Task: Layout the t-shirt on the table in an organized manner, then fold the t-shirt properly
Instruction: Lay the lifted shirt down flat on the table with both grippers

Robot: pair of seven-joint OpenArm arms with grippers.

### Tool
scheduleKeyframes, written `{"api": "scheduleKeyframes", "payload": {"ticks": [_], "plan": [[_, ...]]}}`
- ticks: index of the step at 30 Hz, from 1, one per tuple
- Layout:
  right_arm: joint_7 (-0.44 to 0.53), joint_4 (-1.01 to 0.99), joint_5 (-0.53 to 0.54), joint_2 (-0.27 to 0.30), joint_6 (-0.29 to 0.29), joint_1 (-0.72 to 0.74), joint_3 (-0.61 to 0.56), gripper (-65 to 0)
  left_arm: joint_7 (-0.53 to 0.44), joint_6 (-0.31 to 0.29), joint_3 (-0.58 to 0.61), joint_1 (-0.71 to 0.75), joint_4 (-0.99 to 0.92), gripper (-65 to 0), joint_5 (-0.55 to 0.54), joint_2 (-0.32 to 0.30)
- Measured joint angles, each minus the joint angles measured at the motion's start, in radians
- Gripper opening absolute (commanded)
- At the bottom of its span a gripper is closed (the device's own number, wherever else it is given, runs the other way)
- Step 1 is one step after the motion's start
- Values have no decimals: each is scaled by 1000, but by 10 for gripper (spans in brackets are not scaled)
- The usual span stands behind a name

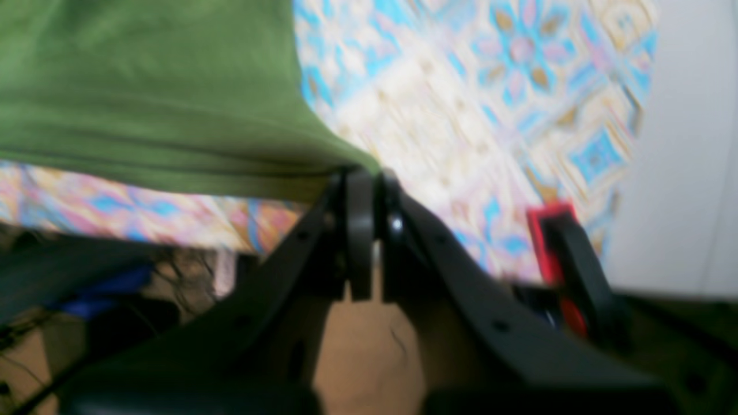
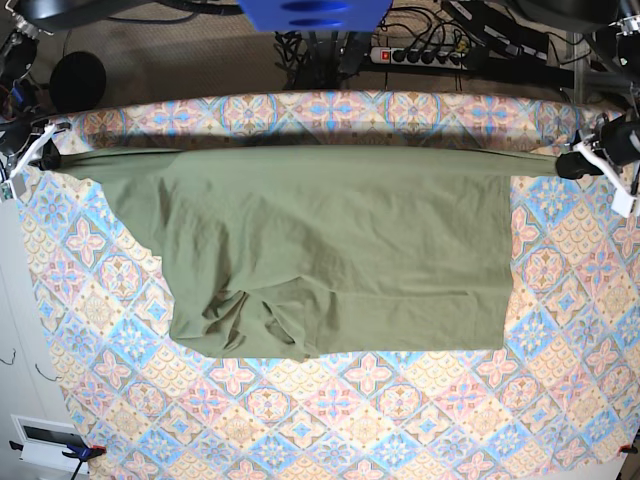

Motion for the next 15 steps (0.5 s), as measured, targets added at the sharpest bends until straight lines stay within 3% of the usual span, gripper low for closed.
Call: {"api": "scheduleKeyframes", "payload": {"ticks": [8,15], "plan": [[-56,-3,-183,2,-3,-48,-85,-647,-19,13,203,5,-2,-650,300,-2],[-55,-7,-181,-29,-7,-48,-114,-647,-22,6,269,5,-3,-650,339,3]]}}
